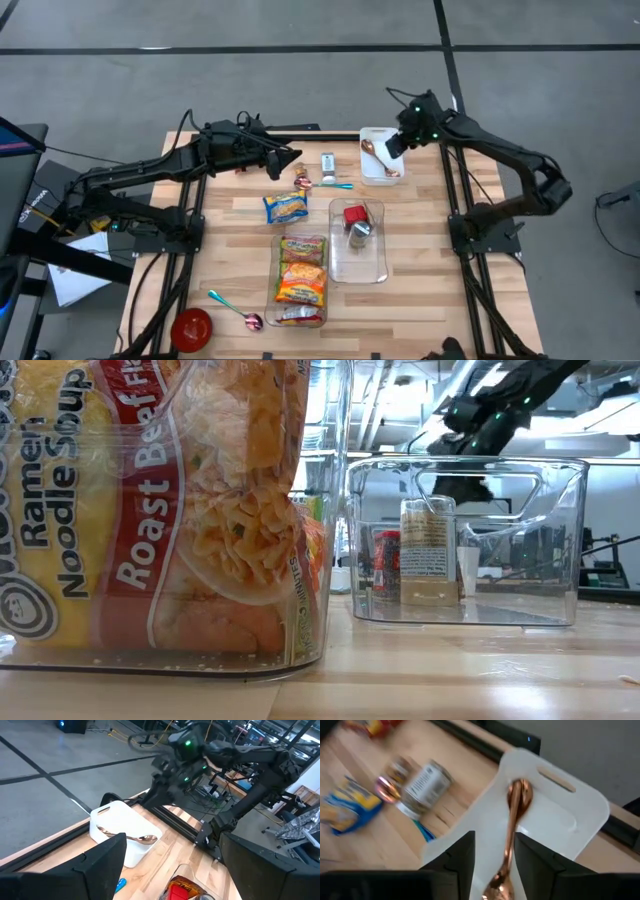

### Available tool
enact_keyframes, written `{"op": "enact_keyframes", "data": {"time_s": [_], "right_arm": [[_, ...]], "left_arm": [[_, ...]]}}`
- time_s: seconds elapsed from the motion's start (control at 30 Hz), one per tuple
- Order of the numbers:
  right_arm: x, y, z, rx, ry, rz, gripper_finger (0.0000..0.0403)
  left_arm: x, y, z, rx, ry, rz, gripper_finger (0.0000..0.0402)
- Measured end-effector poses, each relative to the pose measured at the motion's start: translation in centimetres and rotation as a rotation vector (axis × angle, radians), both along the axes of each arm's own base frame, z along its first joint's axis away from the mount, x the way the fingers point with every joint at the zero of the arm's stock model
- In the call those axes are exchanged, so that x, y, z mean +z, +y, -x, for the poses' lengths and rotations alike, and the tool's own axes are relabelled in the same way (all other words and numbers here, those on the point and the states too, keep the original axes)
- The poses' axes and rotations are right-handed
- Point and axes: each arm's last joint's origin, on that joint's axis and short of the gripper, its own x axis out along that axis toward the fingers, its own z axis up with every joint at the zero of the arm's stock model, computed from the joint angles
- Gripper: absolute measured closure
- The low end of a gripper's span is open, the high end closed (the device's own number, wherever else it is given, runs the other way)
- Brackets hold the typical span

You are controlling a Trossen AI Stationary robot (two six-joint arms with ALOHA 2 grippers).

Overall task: Pick & Place Food Item
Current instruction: Put the blue noodle pack into the left transparent bin

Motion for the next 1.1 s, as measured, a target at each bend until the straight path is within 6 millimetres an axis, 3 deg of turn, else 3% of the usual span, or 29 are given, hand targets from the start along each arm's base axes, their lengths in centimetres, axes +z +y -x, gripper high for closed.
{"op": "enact_keyframes", "data": {"time_s": [0.27,0.5,0.67,1.1], "right_arm": [[4.6,3.3,1.6,-0.033,-0.187,0.052,0.0275],[7.3,6.1,3.1,-0.054,-0.316,0.082,0.0276],[8.1,7.3,3.6,-0.057,-0.362,0.078,0.0276],[7.7,9.2,4.1,-0.042,-0.279,0.026,0.0276]], "left_arm": [[-0.1,0.0,0.0,-0.002,0.012,0.002,0.0088],[-0.1,0.0,0.0,-0.006,0.022,-0.022,0.0088],[-0.1,0.0,0.0,-0.002,0.02,-0.024,0.0088],[-1.0,0.0,0.0,-0.022,0.051,-0.026,0.0088]]}}
